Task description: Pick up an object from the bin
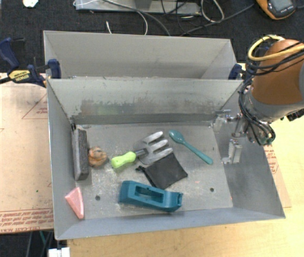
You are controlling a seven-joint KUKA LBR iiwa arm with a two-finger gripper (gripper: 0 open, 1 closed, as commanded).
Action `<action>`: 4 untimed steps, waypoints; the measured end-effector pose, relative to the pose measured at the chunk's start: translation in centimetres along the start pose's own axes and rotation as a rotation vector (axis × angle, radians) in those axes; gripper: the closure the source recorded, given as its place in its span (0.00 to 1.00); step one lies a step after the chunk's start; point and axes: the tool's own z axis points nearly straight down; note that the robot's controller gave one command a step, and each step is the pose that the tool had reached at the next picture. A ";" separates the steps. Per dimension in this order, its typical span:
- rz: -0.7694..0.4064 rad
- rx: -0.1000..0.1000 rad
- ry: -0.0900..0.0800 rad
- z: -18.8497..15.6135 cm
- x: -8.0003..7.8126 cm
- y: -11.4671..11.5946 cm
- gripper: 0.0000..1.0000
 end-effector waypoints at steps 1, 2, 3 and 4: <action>-0.003 0.001 -0.007 -0.4 -0.2 0.0 0.00; -0.074 0.002 -0.013 5.3 -2.3 4.0 0.00; -0.082 0.000 -0.009 7.9 -1.9 5.6 0.00; -0.039 0.001 -0.011 8.3 -0.3 5.0 0.00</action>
Offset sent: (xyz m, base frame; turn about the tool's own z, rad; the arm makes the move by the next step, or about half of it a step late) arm 0.0312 0.0632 -0.0886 -0.1137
